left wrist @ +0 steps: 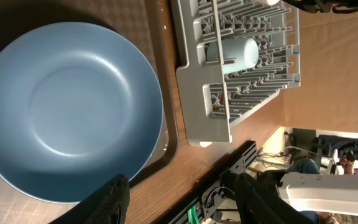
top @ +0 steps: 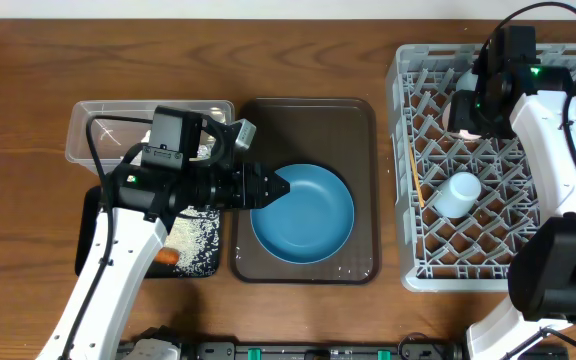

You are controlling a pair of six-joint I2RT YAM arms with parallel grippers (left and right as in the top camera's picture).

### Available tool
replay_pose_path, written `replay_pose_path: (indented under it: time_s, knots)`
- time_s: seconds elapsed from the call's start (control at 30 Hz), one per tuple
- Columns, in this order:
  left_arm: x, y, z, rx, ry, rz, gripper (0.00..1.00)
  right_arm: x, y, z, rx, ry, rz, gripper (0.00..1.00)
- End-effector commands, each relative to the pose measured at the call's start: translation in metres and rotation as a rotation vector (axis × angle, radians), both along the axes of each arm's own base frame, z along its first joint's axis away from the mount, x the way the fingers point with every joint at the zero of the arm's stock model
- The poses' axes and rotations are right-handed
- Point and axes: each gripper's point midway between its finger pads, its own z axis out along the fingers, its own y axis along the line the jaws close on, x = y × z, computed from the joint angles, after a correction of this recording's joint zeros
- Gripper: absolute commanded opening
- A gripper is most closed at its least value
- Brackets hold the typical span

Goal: Sort waste into correct bins and load items into the dishwasher rack
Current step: 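Lower the pink cup into the rack's far row and open the right gripper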

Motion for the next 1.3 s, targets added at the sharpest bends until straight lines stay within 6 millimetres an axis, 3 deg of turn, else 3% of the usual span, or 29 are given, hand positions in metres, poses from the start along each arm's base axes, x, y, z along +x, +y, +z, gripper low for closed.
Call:
replay_pose_path:
  time_s: [0.0,0.5,0.93,1.0,1.03,1.07,1.1,1.2,1.27]
  knots:
    - [0.0,-0.001,0.003,-0.004,-0.011,-0.011,0.57,0.0,0.001,-0.001,0.019,0.002,-0.021,0.11]
    - [0.0,-0.001,0.003,-0.004,-0.011,-0.011,0.57,0.0,0.009,-0.013,0.035,0.001,-0.024,0.11]
    - [0.0,-0.001,0.003,-0.004,-0.012,-0.01,0.57,0.007,0.008,-0.017,0.035,-0.032,-0.024,0.2]
    - [0.0,-0.001,0.003,-0.004,-0.012,-0.01,0.57,0.007,0.008,-0.017,0.035,-0.032,-0.023,0.3]
    - [0.0,-0.001,0.003,-0.004,-0.012,-0.01,0.57,0.007,0.008,-0.017,0.035,-0.033,-0.023,0.41]
    - [0.0,-0.001,0.003,-0.004,-0.011,-0.01,0.57,0.007,0.008,-0.017,0.035,-0.033,-0.024,0.67]
    - [0.0,-0.001,0.003,-0.004,-0.012,-0.01,0.57,0.008,0.008,-0.017,0.035,-0.038,-0.024,0.79]
    - [0.0,-0.001,0.003,-0.004,-0.011,-0.01,0.57,0.011,0.008,-0.014,0.035,-0.049,-0.025,0.99]
    - [0.0,-0.001,0.003,-0.004,-0.011,-0.01,0.57,0.013,0.007,-0.01,0.035,-0.058,-0.026,0.99]
